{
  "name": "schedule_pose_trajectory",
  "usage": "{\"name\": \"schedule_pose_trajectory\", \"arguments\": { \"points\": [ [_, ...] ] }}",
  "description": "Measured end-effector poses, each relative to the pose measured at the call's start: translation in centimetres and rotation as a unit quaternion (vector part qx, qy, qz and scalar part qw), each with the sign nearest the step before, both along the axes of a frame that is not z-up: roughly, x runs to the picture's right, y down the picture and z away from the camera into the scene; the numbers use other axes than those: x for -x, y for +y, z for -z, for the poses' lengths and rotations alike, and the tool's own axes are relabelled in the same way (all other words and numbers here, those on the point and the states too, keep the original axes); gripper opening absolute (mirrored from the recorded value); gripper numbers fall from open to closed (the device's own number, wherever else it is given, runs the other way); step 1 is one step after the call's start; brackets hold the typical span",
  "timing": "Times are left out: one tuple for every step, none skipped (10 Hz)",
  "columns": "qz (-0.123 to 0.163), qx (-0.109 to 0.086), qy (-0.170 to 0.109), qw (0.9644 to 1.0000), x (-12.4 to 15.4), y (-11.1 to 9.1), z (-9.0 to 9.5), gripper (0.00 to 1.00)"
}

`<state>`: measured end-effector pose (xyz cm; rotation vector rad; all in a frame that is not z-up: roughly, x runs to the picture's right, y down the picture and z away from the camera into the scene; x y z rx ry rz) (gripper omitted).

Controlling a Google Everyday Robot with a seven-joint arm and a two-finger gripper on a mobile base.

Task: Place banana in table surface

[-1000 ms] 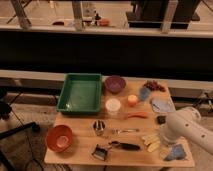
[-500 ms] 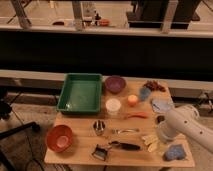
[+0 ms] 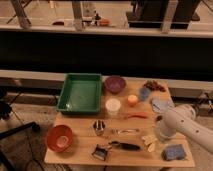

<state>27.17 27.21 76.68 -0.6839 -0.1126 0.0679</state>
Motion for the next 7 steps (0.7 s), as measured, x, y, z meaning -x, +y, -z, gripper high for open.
{"name": "schedule_pose_trajectory", "arguments": {
  "points": [
    [0.000, -0.001, 0.001, 1.0000, -0.1, 0.1, -0.1, 0.80],
    [0.002, -0.001, 0.001, 1.0000, -0.1, 0.1, -0.4, 0.80],
    [0.004, -0.002, 0.001, 1.0000, 0.0, 0.1, -0.6, 0.80],
    [0.005, -0.001, 0.001, 1.0000, 0.0, 0.2, -0.8, 0.80],
    [0.006, -0.001, 0.002, 1.0000, -0.1, 0.3, -1.0, 0.80],
    [0.006, -0.002, 0.003, 1.0000, -0.3, 0.4, -1.2, 0.80],
    [0.007, -0.002, 0.004, 1.0000, -0.4, 0.4, -1.3, 0.80]
  ]
}}
